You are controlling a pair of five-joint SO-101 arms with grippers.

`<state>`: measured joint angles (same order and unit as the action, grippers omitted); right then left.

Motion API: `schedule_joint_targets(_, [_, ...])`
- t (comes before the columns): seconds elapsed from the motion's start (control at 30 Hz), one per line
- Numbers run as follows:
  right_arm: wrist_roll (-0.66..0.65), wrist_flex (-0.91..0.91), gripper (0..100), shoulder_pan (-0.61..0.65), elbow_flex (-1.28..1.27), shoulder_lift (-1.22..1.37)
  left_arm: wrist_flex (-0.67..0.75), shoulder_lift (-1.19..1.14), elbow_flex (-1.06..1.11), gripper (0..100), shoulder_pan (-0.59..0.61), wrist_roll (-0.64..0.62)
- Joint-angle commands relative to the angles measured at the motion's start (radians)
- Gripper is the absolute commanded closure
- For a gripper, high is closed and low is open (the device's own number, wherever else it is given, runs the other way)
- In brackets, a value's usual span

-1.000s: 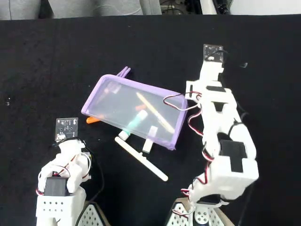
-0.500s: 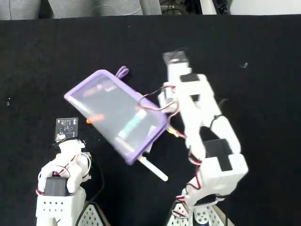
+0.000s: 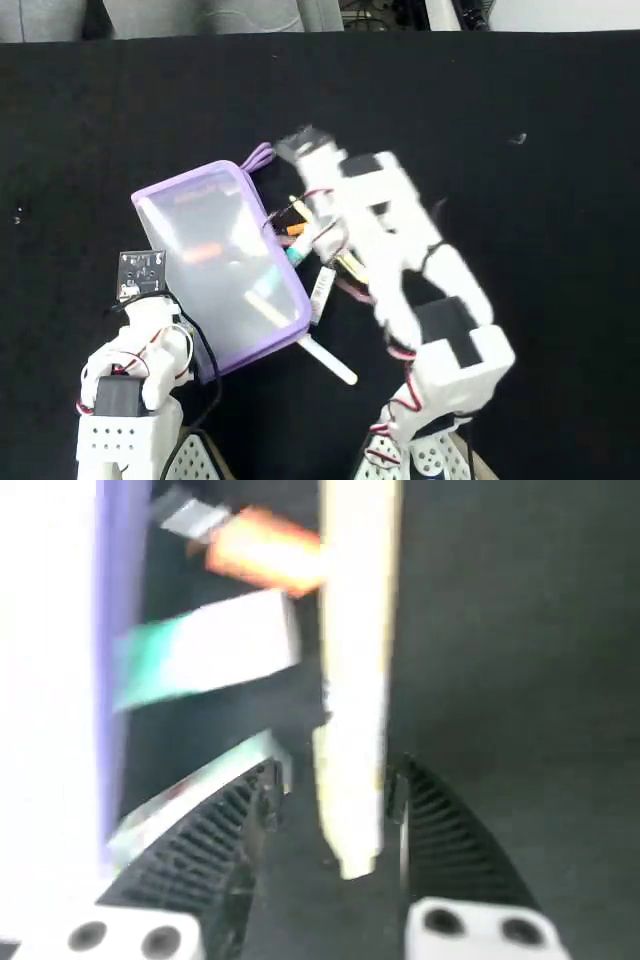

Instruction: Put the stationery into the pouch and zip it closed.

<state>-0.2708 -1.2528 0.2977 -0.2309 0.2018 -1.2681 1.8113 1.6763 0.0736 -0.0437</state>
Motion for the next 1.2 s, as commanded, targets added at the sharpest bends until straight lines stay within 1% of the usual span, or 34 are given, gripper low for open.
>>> schedule_joint_targets(0.0, [-0.023,0.15,82.8,-0.189,0.147,-0.001,-0.006,0.011,0.022,97,0.005,0.008])
schedule_joint_targets(0.1, [-0.021,0.311,82.8,-0.252,0.205,0.022,-0.006,0.011,0.022,97,0.005,0.008])
schedule_joint_targets(0.2, [-0.021,0.428,82.8,-0.238,0.277,0.091,-0.006,0.011,0.022,97,0.005,0.008])
schedule_joint_targets(0.27, [-0.028,0.454,82.8,-0.201,0.352,0.165,-0.006,0.011,0.022,97,0.005,0.008])
schedule_joint_targets(0.33, [-0.025,0.433,82.8,-0.173,0.44,0.251,-0.006,0.011,0.022,97,0.005,0.008])
schedule_joint_targets(0.43, [-0.025,0.288,82.8,-0.17,0.57,0.349,-0.006,0.011,0.022,97,0.005,0.008])
schedule_joint_targets(0.53, [-0.023,0.109,82.8,-0.224,0.696,0.397,-0.006,0.011,0.022,97,0.005,0.008])
schedule_joint_targets(0.6, [-0.021,0.02,82.8,-0.273,0.768,0.415,-0.006,0.011,0.022,97,0.005,0.008])
schedule_joint_targets(0.67, [0.028,-0.029,82.8,-0.322,0.794,0.438,-0.006,0.011,0.022,97,0.005,0.008])
schedule_joint_targets(0.77, [0.158,-0.055,82.8,-0.387,0.789,0.483,-0.006,0.011,0.022,97,0.005,0.008])
schedule_joint_targets(0.83, [0.201,-0.051,82.8,-0.433,0.792,0.521,-0.006,0.011,0.022,97,0.001,0.008])
schedule_joint_targets(0.9, [0.215,-0.043,82.8,-0.457,0.799,0.553,-0.006,0.011,0.022,97,-0.001,0.006])
schedule_joint_targets(1.07, [0.216,0.075,82.8,-0.471,0.791,0.616,-0.006,0.011,0.022,97,0.001,0.006])
schedule_joint_targets(1.17, [0.216,0.077,82.8,-0.477,0.797,0.624,-0.006,0.011,0.022,97,-0.005,0.005])
